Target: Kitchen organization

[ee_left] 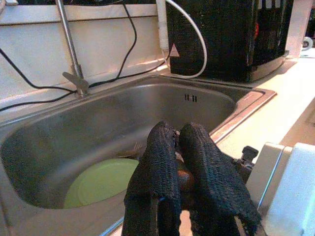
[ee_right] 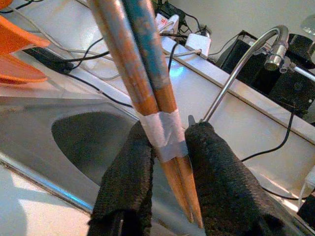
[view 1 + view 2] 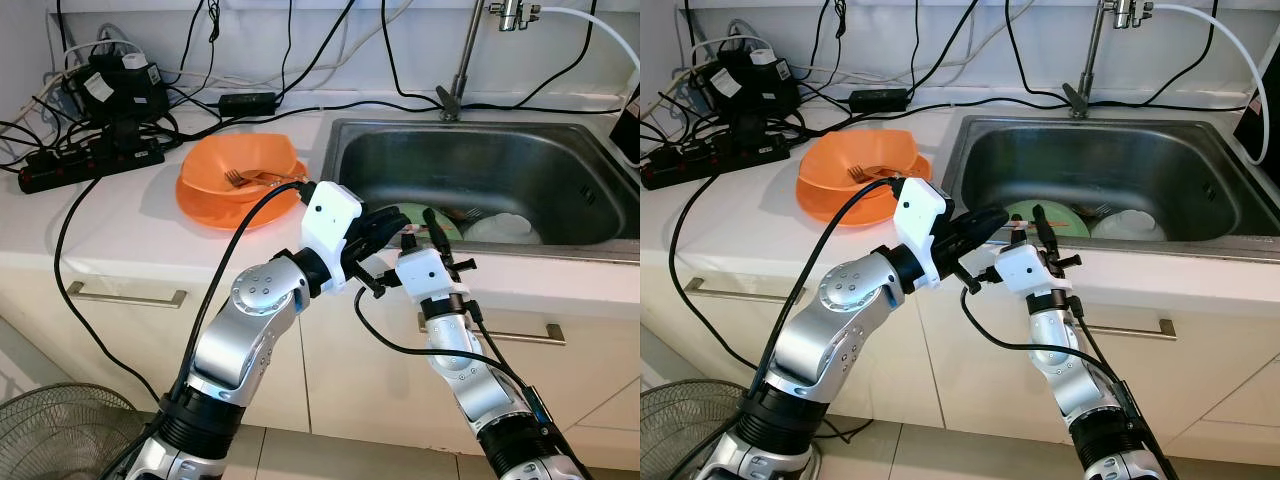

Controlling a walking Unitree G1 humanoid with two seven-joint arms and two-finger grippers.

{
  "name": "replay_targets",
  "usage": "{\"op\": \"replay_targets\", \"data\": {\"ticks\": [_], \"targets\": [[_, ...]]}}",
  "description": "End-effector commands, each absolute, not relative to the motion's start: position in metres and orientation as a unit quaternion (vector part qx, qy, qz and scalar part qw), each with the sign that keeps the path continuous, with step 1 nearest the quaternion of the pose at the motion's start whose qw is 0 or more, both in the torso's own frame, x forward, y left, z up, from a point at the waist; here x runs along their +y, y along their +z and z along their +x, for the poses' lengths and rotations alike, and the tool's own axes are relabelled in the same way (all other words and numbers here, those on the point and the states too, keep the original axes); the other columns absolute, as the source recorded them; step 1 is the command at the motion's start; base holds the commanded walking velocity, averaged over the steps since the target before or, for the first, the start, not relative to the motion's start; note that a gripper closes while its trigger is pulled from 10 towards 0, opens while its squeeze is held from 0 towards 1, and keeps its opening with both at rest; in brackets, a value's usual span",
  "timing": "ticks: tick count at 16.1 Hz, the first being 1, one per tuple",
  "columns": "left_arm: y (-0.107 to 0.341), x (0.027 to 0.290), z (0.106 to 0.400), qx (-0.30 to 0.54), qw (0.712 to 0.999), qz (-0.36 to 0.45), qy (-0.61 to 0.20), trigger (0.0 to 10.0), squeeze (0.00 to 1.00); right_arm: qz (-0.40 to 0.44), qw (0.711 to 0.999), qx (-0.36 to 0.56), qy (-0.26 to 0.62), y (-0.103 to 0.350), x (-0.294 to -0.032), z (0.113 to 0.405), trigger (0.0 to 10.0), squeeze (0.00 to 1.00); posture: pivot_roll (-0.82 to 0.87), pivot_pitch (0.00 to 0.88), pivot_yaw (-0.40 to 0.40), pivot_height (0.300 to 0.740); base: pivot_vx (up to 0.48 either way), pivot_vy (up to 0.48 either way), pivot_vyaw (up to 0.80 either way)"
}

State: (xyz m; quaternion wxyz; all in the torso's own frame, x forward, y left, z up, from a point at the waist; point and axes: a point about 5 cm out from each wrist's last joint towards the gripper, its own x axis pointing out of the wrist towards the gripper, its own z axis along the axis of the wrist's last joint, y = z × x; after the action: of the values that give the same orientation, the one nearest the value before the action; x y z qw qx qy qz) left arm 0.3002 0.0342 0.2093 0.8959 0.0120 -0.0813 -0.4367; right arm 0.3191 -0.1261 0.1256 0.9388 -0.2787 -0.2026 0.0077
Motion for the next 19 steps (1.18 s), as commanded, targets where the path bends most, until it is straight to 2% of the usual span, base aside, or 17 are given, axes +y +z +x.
{"op": "replay_targets", "data": {"ticks": [1,7,8,19], "targets": [[0.2119,0.0341,0.2975,-0.090,0.893,0.017,-0.441,10.0,0.00,-0.274,0.939,-0.207,0.011,0.1300,-0.1234,0.3221,0.0,0.00,0.06,0.017,0.089,0.740,0.000,0.000,0.00],[0.2125,0.0351,0.2988,-0.096,0.896,0.024,-0.434,10.0,0.00,-0.274,0.939,-0.208,0.015,0.1299,-0.1228,0.3221,0.0,0.00,0.06,0.018,0.088,0.740,0.000,0.000,0.00],[0.2124,0.0355,0.2993,-0.097,0.897,0.022,-0.431,10.0,1.00,-0.274,0.939,-0.208,0.014,0.1299,-0.1229,0.3220,0.0,0.00,0.06,0.018,0.088,0.740,0.000,0.000,0.00],[0.2174,0.0418,0.3025,-0.112,0.907,0.000,-0.406,10.0,1.00,-0.258,0.944,-0.205,-0.010,0.1344,-0.1311,0.3258,0.0,0.00,0.06,0.018,0.083,0.740,0.000,0.000,0.00]]}}
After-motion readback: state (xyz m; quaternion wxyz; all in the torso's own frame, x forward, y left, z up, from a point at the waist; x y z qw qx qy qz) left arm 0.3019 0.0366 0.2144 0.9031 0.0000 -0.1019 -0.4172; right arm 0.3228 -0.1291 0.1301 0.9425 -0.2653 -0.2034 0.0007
